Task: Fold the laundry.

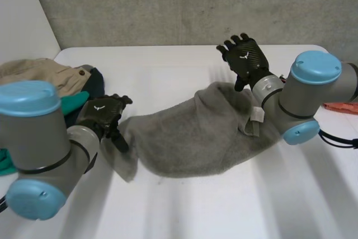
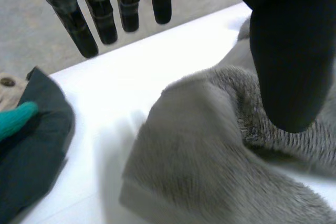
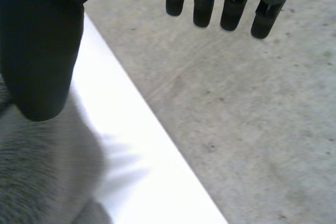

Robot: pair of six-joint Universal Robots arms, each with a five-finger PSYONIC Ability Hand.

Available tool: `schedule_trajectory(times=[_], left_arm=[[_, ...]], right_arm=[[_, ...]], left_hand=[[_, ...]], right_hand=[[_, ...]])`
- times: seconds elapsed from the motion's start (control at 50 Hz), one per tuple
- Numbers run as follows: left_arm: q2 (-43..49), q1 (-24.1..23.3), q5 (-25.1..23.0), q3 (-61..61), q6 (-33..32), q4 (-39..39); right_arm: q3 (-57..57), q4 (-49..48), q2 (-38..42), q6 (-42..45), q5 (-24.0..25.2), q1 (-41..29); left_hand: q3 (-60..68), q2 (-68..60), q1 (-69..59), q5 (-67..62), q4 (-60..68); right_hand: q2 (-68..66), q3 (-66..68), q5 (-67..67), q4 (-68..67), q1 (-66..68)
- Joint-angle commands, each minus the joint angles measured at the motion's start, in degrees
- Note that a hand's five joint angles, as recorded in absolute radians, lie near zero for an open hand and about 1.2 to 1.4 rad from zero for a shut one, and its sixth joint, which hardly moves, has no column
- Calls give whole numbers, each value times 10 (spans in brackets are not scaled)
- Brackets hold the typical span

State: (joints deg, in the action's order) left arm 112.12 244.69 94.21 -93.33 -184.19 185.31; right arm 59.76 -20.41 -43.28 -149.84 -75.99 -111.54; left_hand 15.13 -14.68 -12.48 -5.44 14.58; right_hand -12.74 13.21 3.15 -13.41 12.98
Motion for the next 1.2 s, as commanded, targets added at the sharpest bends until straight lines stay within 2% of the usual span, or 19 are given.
schedule_trajectory(times=[0.02, 0.04, 0.08, 0.18, 0.3, 0.36, 0.42, 0.62, 0.72, 0.98, 1.06, 1.2], left_arm=[[-27, 13, 50, 23, -8, -33], [-50, 17, 48, 13, -9, -34], [-73, 22, 41, 0, -9, -35], [-138, 34, 0, -61, -21, -36], [-157, 54, -27, -116, -26, -39], [-154, 61, -31, -137, -23, -48], [-135, 59, -34, -147, -25, -54], [-67, 42, -37, -141, -39, -50], [-49, 36, -27, -131, -45, -32], [3, 28, 12, -101, -88, 22], [13, 25, 17, -92, -96, 31], [27, 21, 19, -79, -112, 45]], right_arm=[[28, -24, -77, -69, -78, 7], [44, -11, -110, -88, -96, 13], [60, 11, -142, -98, -101, 19], [120, 143, -232, -71, -68, 45], [176, 276, -260, -11, -22, 83], [206, 325, -254, 21, -7, 104], [230, 310, -238, 50, 14, 120], [261, 192, -154, 156, 103, 164], [250, 163, -117, 165, 125, 174], [213, 115, -52, 177, 132, 185], [203, 104, -42, 174, 131, 186], [193, 81, -35, 156, 130, 181]], left_hand=[[-51, 47, 25, 54, -46], [-51, 47, 25, 54, -46], [-51, 47, 25, 54, -46], [-51, 47, 25, 54, -46], [-51, 46, 25, 54, -45], [-11, 6, -16, 14, -5], [8, -13, -34, -5, 13], [-24, 19, -3, 27, -18], [-39, 35, 13, 42, -34], [-41, 36, 14, 44, -35], [-39, 35, 13, 42, -34], [-36, 31, 9, 39, -30]], right_hand=[[27, -32, -32, 34, -30], [27, -32, -32, 34, -30], [27, -32, -32, 34, -30], [27, -32, -32, 34, -30], [21, -25, -25, 28, -23], [-66, 62, 62, -60, 64], [-172, 168, 168, -166, 170], [-174, 170, 170, -168, 172], [-174, 170, 170, -168, 172], [-208, 203, 204, -201, 206], [-275, 270, 271, -268, 273], [-287, 283, 283, -280, 285]])
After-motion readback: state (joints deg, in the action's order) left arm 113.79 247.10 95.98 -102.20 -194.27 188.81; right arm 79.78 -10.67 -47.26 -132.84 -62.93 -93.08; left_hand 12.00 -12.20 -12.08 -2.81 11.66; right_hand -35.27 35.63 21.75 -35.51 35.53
